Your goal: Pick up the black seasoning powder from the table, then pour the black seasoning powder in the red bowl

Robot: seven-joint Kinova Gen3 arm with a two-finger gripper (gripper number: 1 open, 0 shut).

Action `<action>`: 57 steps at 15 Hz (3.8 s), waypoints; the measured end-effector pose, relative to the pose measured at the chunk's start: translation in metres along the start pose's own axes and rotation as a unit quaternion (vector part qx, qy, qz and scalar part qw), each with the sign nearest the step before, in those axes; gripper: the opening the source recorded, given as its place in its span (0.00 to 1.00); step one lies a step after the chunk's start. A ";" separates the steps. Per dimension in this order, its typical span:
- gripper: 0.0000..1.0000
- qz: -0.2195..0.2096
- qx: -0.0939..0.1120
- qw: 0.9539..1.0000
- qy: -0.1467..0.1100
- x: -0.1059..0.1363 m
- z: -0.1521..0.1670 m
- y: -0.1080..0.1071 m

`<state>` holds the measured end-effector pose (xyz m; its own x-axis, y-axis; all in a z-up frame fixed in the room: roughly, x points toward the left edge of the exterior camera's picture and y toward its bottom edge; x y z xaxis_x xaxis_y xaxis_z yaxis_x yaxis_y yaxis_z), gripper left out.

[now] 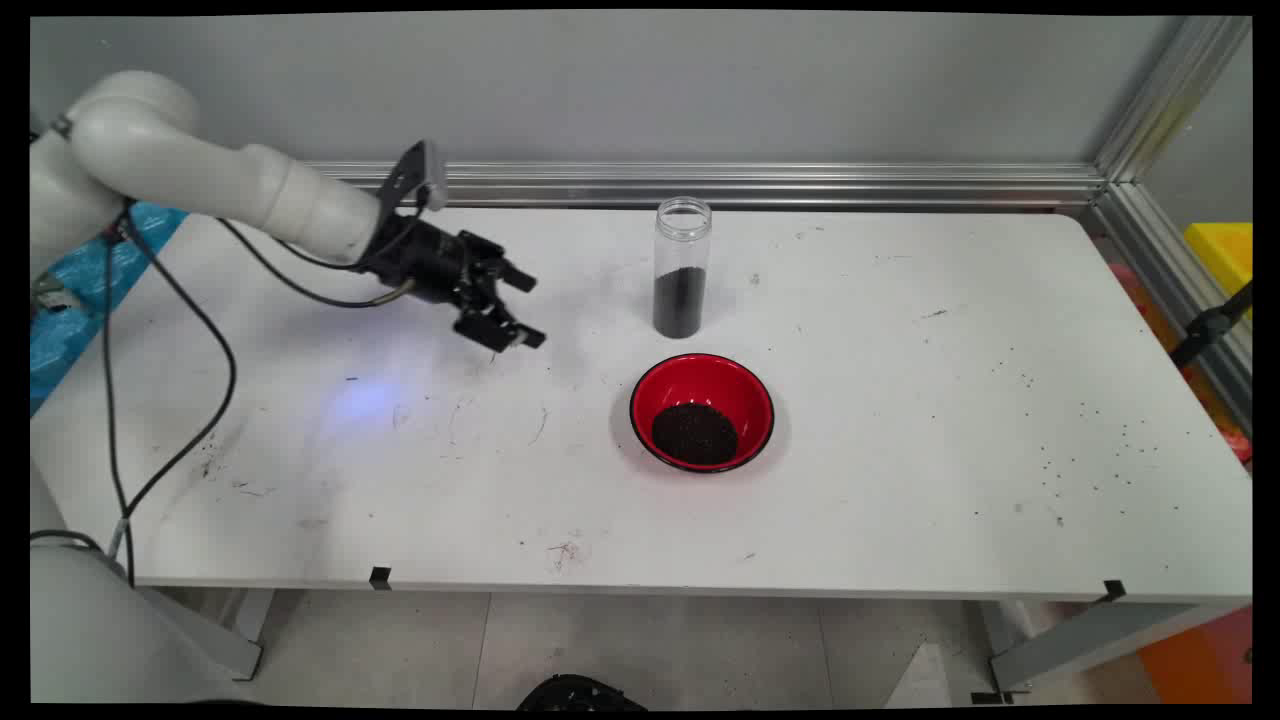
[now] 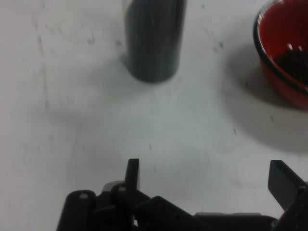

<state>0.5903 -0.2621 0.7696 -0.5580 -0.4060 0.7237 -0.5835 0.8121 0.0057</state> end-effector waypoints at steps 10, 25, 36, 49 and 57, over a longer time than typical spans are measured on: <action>1.00 0.009 -0.001 0.998 0.058 0.029 0.079 -0.021; 1.00 0.020 -0.013 0.995 0.093 0.028 0.165 -0.041; 0.00 0.017 -0.021 0.995 0.098 0.023 0.190 -0.043; 0.00 0.037 -0.019 0.993 0.109 0.045 0.155 -0.041; 0.00 0.133 0.023 0.983 0.123 0.076 0.107 -0.032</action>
<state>0.5038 -0.3641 0.7511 -0.5385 -0.0631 0.8403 -0.4646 0.8541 -0.2336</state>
